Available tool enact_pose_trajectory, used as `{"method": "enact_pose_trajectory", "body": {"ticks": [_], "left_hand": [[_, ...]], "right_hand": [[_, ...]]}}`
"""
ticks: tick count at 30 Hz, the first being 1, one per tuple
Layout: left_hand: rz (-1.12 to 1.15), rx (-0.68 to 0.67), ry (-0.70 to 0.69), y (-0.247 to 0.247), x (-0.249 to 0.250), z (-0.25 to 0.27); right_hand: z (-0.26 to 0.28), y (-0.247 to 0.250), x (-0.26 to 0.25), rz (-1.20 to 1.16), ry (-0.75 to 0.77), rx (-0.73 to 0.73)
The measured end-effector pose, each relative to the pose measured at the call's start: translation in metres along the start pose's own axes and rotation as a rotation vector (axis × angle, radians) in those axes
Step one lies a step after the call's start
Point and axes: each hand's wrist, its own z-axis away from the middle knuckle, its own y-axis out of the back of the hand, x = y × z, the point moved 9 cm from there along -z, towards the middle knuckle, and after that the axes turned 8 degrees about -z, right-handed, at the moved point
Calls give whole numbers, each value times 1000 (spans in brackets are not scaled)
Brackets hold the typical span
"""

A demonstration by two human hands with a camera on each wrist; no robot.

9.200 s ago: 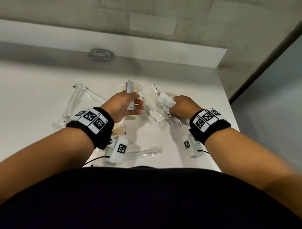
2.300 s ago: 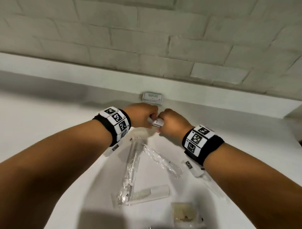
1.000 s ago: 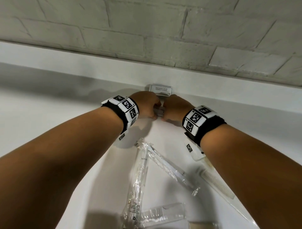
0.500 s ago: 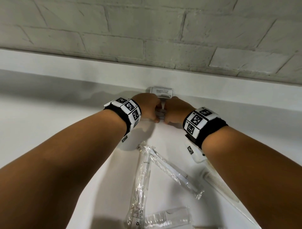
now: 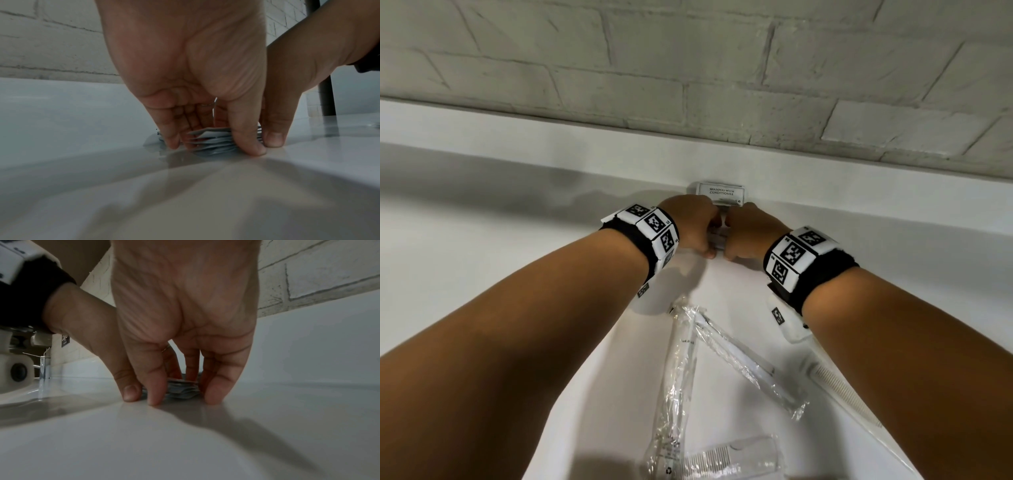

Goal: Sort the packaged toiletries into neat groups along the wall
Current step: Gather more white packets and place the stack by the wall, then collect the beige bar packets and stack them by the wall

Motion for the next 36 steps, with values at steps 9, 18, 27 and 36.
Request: {"method": "enact_pose_trajectory", "body": {"ticks": [9, 18, 27, 36], "left_hand": [[170, -28, 110, -12, -41, 18], [234, 34, 390, -14, -95, 88], [-3, -61, -136, -12, 126, 123], [49, -111, -14, -39, 192, 74]], "right_hand": [[23, 10, 29, -84, -105, -30], [126, 40, 118, -148, -169, 7], [233, -26, 125, -42, -74, -291], [280, -3, 154, -183, -44, -53]]}}
